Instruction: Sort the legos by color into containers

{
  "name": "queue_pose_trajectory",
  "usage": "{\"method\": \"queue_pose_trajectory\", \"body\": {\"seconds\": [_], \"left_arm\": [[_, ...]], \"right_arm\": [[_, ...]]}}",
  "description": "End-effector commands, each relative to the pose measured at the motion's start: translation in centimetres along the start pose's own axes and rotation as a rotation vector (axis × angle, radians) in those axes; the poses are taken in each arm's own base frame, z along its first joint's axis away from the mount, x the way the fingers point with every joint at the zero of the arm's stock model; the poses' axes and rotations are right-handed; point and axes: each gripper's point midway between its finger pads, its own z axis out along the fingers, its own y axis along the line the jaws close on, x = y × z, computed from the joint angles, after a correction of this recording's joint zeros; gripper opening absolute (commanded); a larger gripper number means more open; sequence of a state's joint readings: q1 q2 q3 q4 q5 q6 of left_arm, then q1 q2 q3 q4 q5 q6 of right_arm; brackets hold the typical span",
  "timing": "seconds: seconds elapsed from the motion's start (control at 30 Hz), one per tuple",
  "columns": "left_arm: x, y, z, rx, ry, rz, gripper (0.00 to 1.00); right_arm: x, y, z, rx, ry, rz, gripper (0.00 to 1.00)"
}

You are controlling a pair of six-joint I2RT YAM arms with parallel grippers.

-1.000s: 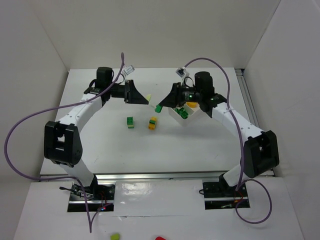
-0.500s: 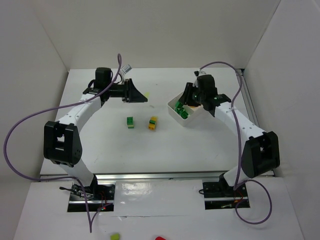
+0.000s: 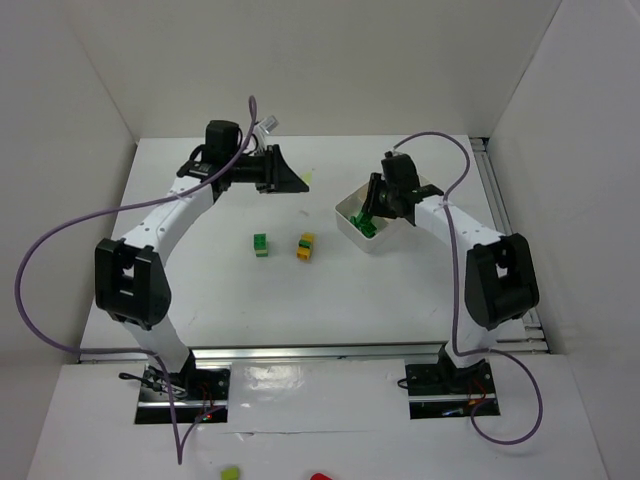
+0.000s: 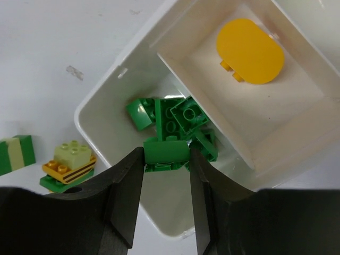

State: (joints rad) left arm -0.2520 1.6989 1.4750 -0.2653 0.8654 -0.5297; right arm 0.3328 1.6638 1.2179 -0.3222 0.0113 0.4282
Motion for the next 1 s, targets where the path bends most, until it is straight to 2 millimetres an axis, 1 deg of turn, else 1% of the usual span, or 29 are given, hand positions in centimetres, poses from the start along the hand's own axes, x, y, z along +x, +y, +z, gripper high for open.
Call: {"method": "queue_pose_trajectory", "body": {"seconds": [0.0, 0.07, 0.1, 0.17, 0.2, 0.23, 0.27, 0.3, 0.33, 0.37, 0.4, 0.43, 0.47, 0.5, 0.53, 0.57, 0.6, 0.63, 0.67, 0.7, 0.73, 0.77, 0.8, 0.83, 0.87, 0.9, 0.93, 0.97], "left_arm": [[-1.6, -0.6, 1.2, 0.007, -0.011, 0.018, 0.00], [-1.6, -1.1, 2.3, 0.022, 0.004, 0.019, 0.00], [-2.2, -0.8, 2.8, 0.023, 0.003, 0.012, 0.00], [-2.1, -1.5, 4.0, 0.041, 0.021, 0.015, 0.00], [-2.6, -2.1, 4.3, 0.053, 0.016, 0.033, 0.00], [-2.7, -1.1, 5.1, 0.048, 0.025, 0.022, 0.00], [-2.6, -1.4, 6.0, 0.058, 0.037, 0.016, 0.00], [-2.9, -1.8, 7.0, 0.073, 0.037, 0.015, 0.00], [-4.3, -2.4, 7.3, 0.089, 0.012, 0.033, 0.00], [-3.3, -1.9, 9.4, 0.106, 0.058, -0.006, 0.00], [-3.6, -2.2, 10.3, 0.128, 0.061, 0.001, 0.00], [-5.3, -3.6, 10.7, 0.155, 0.035, 0.036, 0.00], [-5.8, -3.9, 11.6, 0.170, 0.031, 0.041, 0.00], [-4.9, -2.8, 13.9, 0.183, 0.065, 0.014, 0.00], [-6.5, -4.7, 14.3, 0.236, 0.039, 0.038, 0.00], [-7.0, -4.7, 14.9, 0.256, 0.033, 0.036, 0.00], [-6.9, -5.0, 16.0, 0.276, 0.034, 0.035, 0.00], [-6.1, -4.0, 17.9, 0.283, 0.054, -0.027, 0.00], [-6.9, -4.4, 18.2, 0.305, 0.032, -0.023, 0.00], [-7.3, -5.4, 18.9, 0.351, 0.007, -0.020, 0.00], [-7.0, -5.0, 20.2, 0.360, -0.001, -0.028, 0.00], [-7.3, -4.6, 20.7, 0.362, -0.019, -0.033, 0.00], [-7.3, -4.8, 21.4, 0.366, -0.037, -0.031, 0.00], [-7.2, -4.4, 22.6, 0.356, -0.058, -0.042, 0.00], [-7.4, -3.9, 23.1, 0.345, -0.077, -0.043, 0.00], [-7.7, -4.2, 23.8, 0.335, -0.114, -0.035, 0.00], [-7.4, -4.6, 24.4, 0.328, -0.126, -0.028, 0.00], [-7.6, -3.9, 24.9, 0.312, -0.148, -0.024, 0.00]], "right_arm": [[-2.5, 0.6, 0.2, -0.010, -0.068, -0.008, 0.46], [-2.4, 0.6, 0.3, -0.005, -0.057, -0.008, 0.64], [-2.4, 0.6, 0.3, -0.004, -0.057, -0.008, 0.72], [-3.2, 0.6, -0.3, 0.010, -0.069, -0.017, 0.77], [-4.1, 0.7, -1.3, 0.013, -0.103, -0.015, 0.79], [-4.4, 0.4, -1.9, 0.027, -0.123, -0.014, 0.79], [-5.1, -0.7, -2.7, 0.089, -0.170, 0.003, 0.79], [-6.8, -0.6, -5.2, 0.088, -0.259, 0.035, 0.79], [-7.5, -1.6, -6.2, 0.110, -0.307, 0.061, 0.79], [-7.6, -3.6, -6.9, 0.174, -0.358, 0.114, 0.79], [-7.7, -4.1, -7.8, 0.191, -0.394, 0.132, 0.79], [-8.7, -4.9, -10.1, 0.199, -0.462, 0.165, 0.79], [-7.8, -5.8, -10.5, 0.225, -0.469, 0.183, 0.79], [-8.1, -7.1, -11.5, 0.269, -0.508, 0.213, 0.79], [-8.7, -7.6, -13.4, 0.274, -0.560, 0.240, 0.79], [-8.3, -8.0, -13.9, 0.286, -0.573, 0.252, 0.79], [-8.2, -8.6, -14.7, 0.313, -0.592, 0.259, 0.79], [-8.7, -8.9, -16.3, 0.307, -0.635, 0.285, 0.79], [-8.4, -9.1, -16.7, 0.309, -0.648, 0.302, 0.79], [-8.7, -9.1, -17.6, 0.304, -0.672, 0.310, 0.79], [-8.5, -9.3, -18.7, 0.305, -0.696, 0.326, 0.79], [-8.4, -9.7, -19.1, 0.309, -0.706, 0.332, 0.79], [-8.5, -9.6, -19.7, 0.300, -0.720, 0.336, 0.79], [-8.4, -9.6, -20.4, 0.289, -0.737, 0.341, 0.79], [-8.5, -9.5, -20.8, 0.283, -0.747, 0.344, 0.79], [-8.3, -9.5, -20.8, 0.274, -0.743, 0.342, 0.79], [-8.0, -9.6, -20.7, 0.279, -0.734, 0.339, 0.79], [-8.2, -9.5, -21.2, 0.269, -0.746, 0.351, 0.79]]}}
